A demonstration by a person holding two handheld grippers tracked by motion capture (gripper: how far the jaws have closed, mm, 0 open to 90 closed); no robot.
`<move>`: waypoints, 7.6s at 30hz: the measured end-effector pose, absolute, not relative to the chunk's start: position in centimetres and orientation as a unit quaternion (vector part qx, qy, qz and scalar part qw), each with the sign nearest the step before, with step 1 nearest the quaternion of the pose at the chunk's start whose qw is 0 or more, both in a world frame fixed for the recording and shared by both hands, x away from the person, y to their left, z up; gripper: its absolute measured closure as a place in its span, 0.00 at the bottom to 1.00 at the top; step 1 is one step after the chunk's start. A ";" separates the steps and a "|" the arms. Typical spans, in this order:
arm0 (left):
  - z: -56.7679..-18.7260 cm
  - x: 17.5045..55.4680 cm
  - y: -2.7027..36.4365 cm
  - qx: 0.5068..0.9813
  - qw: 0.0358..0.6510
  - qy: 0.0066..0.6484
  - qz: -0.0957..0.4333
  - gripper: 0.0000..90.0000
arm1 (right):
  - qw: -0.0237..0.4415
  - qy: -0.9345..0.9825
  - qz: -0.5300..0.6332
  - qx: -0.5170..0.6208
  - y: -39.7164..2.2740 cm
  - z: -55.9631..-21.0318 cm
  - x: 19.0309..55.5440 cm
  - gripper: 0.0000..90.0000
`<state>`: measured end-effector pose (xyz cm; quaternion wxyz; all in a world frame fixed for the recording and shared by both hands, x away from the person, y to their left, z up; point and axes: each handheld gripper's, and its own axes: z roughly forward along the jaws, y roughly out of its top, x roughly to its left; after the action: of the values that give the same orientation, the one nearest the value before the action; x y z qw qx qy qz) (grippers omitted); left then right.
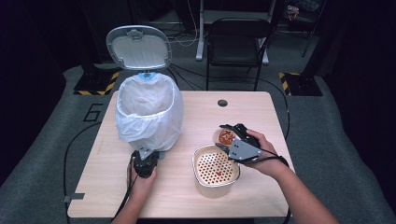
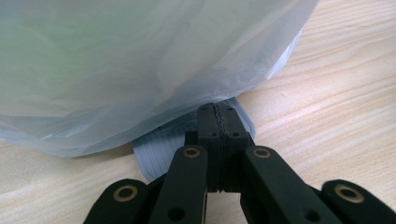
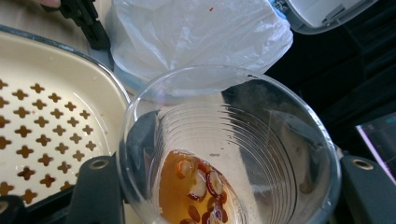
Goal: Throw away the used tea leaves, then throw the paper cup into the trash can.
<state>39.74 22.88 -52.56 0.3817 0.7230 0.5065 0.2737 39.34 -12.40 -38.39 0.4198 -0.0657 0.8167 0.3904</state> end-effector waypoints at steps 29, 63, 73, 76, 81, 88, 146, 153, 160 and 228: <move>-52.5 39.8 22.9 0.723 0.381 0.505 0.279 1.00 | 0.573 0.753 0.261 -0.191 -10.7 -40.8 36.3 0.41; -52.5 39.7 22.9 0.724 0.380 0.507 0.272 1.00 | 0.675 0.654 0.069 -0.335 -10.4 -42.4 35.8 0.41; -52.6 39.7 22.9 0.723 0.382 0.507 0.274 1.00 | 0.659 0.658 0.041 -0.361 -10.4 -42.6 35.7 0.41; -52.5 39.7 22.9 0.725 0.380 0.507 0.272 1.00 | 0.657 0.657 0.039 -0.367 -10.3 -42.5 35.7 0.41; -52.6 39.7 22.9 0.723 0.382 0.507 0.274 1.00 | 0.661 0.655 0.040 -0.364 -10.4 -42.4 35.7 0.41; -52.6 39.7 22.8 0.720 0.384 0.509 0.275 1.00 | 0.659 0.653 0.038 -0.371 -10.1 -42.3 35.6 0.41; -52.5 39.7 22.9 0.725 0.380 0.506 0.272 1.00 | 0.503 0.794 0.320 -0.118 -10.7 -36.9 38.5 0.40; -52.5 39.7 22.9 0.724 0.381 0.506 0.273 1.00 | 0.474 0.791 0.385 -0.037 -11.0 -36.0 40.0 0.40; -52.6 39.8 22.9 0.721 0.383 0.507 0.275 1.00 | 0.405 0.797 0.446 0.050 -11.3 -36.2 41.1 0.41; -52.5 39.7 23.0 0.725 0.381 0.505 0.272 1.00 | 0.160 0.827 0.495 0.215 -1.2 -25.7 47.8 0.42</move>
<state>39.71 22.98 -52.50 0.3813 0.7247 0.5054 0.2722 47.76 -1.19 -25.67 0.1598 0.2149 0.8266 0.4951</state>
